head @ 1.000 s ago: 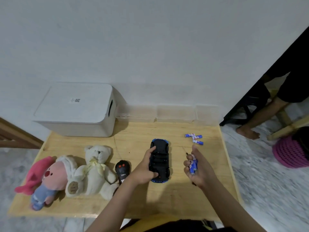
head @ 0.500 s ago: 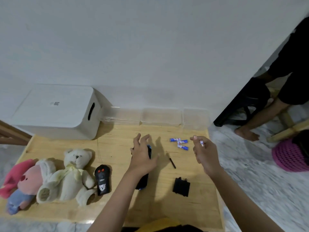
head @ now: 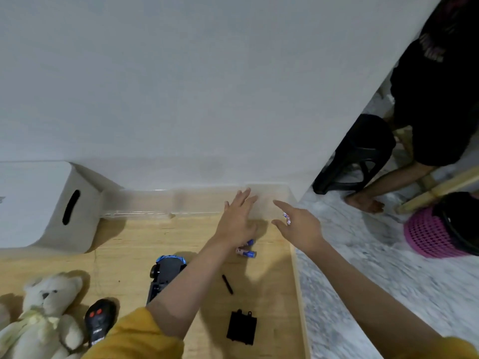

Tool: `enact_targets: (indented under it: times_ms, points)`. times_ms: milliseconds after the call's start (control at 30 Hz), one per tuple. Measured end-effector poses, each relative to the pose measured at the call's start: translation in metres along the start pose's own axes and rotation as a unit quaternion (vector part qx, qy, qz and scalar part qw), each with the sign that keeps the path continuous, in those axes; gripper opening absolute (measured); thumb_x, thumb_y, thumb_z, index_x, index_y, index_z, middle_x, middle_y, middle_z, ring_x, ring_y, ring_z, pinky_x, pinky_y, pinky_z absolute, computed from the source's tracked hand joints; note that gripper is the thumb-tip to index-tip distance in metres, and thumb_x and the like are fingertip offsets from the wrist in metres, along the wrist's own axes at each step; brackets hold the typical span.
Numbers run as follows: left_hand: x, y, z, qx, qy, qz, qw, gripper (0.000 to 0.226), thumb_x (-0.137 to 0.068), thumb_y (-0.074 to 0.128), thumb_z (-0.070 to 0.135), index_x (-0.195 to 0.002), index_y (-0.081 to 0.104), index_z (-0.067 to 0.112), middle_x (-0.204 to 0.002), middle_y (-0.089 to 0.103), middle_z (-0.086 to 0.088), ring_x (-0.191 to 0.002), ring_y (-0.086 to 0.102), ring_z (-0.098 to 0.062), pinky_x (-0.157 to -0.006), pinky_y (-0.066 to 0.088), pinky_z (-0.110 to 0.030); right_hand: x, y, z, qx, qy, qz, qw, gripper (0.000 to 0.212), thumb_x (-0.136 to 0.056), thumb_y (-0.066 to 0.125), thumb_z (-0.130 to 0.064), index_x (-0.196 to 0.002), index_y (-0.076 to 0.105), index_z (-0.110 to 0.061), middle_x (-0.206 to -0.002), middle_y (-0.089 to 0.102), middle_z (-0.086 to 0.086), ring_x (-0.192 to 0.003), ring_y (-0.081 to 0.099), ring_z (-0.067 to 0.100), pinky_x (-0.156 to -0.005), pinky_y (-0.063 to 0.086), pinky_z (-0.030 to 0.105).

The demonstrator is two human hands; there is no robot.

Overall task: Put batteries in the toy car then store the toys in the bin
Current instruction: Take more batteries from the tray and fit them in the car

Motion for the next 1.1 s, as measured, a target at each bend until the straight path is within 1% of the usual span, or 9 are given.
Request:
enact_targets:
  times_ms: [100,233,267,333,400,600,833,967,1100]
  points:
    - [-0.012,0.011,-0.005,-0.042,0.020,-0.004,0.999,0.068,-0.082,0.061,0.008,-0.143,0.035,0.020,-0.158,0.012,0.003,-0.147,-0.001,-0.016,-0.116,-0.004,-0.044,-0.013,0.005,0.008,0.039,-0.047,0.039,0.997,0.043,-0.090,0.057,-0.036,-0.132,0.049,-0.035,-0.100,0.070,-0.001,-0.092,0.066,0.022,-0.070,0.052,0.032]
    - [-0.014,0.020,-0.010,-0.106,0.048,0.087,0.989,0.055,-0.084,0.062,0.009,-0.136,0.047,0.018,-0.154,0.027,0.000,-0.146,0.014,-0.021,-0.113,-0.004,-0.038,-0.020,0.016,0.022,0.044,-0.127,0.158,0.978,0.038,-0.073,0.076,-0.029,-0.110,0.067,-0.029,-0.071,0.071,-0.003,-0.060,0.068,0.020,-0.045,0.051,0.026]
    - [-0.014,0.022,-0.010,-0.119,0.055,0.111,0.985,0.051,-0.083,0.065,0.010,-0.132,0.052,0.017,-0.152,0.034,-0.002,-0.144,0.022,-0.024,-0.112,0.001,-0.039,-0.020,0.018,0.024,0.044,-0.143,0.178,0.973,0.035,-0.073,0.074,-0.031,-0.107,0.068,-0.028,-0.066,0.069,-0.005,-0.055,0.066,0.018,-0.041,0.048,0.023]
    - [-0.014,0.026,-0.010,-0.141,0.063,0.139,0.978,0.047,-0.078,0.072,0.011,-0.123,0.060,0.015,-0.144,0.046,-0.006,-0.137,0.037,-0.029,-0.110,0.013,-0.044,-0.021,0.021,0.026,0.040,-0.161,0.202,0.965,0.031,-0.077,0.060,-0.038,-0.105,0.070,-0.027,-0.061,0.066,-0.006,-0.050,0.063,0.014,-0.038,0.044,0.019]
    - [-0.014,0.028,-0.011,-0.146,0.067,0.151,0.975,0.047,-0.073,0.077,0.012,-0.118,0.063,0.014,-0.139,0.051,-0.008,-0.133,0.043,-0.030,-0.108,0.018,-0.047,-0.022,0.022,0.028,0.032,-0.166,0.215,0.962,0.035,-0.078,0.053,-0.042,-0.104,0.071,-0.028,-0.061,0.067,-0.007,-0.050,0.063,0.012,-0.038,0.042,0.018]
    - [-0.014,0.029,-0.012,-0.150,0.090,0.158,0.972,0.049,-0.068,0.082,0.014,-0.114,0.066,0.012,-0.134,0.056,-0.010,-0.128,0.049,-0.032,-0.104,0.025,-0.049,-0.023,0.026,0.029,0.025,-0.174,0.230,0.957,0.034,-0.078,0.054,-0.043,-0.102,0.072,-0.027,-0.064,0.069,-0.008,-0.050,0.063,0.011,-0.036,0.045,0.019]
    - [-0.015,0.029,-0.017,-0.144,0.102,0.157,0.972,0.047,-0.068,0.082,0.014,-0.112,0.067,0.013,-0.133,0.058,-0.009,-0.127,0.050,-0.030,-0.104,0.027,-0.048,-0.024,0.029,0.029,0.024,-0.186,0.243,0.952,0.034,-0.079,0.055,-0.043,-0.102,0.072,-0.025,-0.065,0.069,-0.007,-0.049,0.062,0.012,-0.036,0.046,0.022]
    - [-0.015,0.029,-0.016,-0.140,0.103,0.159,0.972,0.046,-0.068,0.083,0.014,-0.111,0.068,0.014,-0.131,0.059,-0.008,-0.126,0.051,-0.029,-0.103,0.030,-0.049,-0.024,0.030,0.029,0.042,-0.183,0.248,0.950,0.033,-0.079,0.054,-0.041,-0.100,0.072,-0.024,-0.059,0.065,-0.007,-0.046,0.060,0.014,-0.034,0.044,0.022]
    - [-0.017,0.031,-0.017,-0.148,0.109,0.161,0.970,0.045,-0.067,0.083,0.014,-0.110,0.069,0.013,-0.128,0.061,-0.010,-0.123,0.054,-0.031,-0.102,0.028,-0.050,-0.023,0.031,0.027,0.064,-0.184,0.252,0.948,0.030,-0.079,0.055,-0.038,-0.096,0.073,-0.022,-0.055,0.062,-0.006,-0.042,0.057,0.015,-0.031,0.041,0.022]
Point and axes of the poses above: each hand's wrist, its own x-axis away from the middle knuckle, its own y-axis out of the palm, z = x × y, the point moved 2 cm from there along -x, towards the middle knuckle
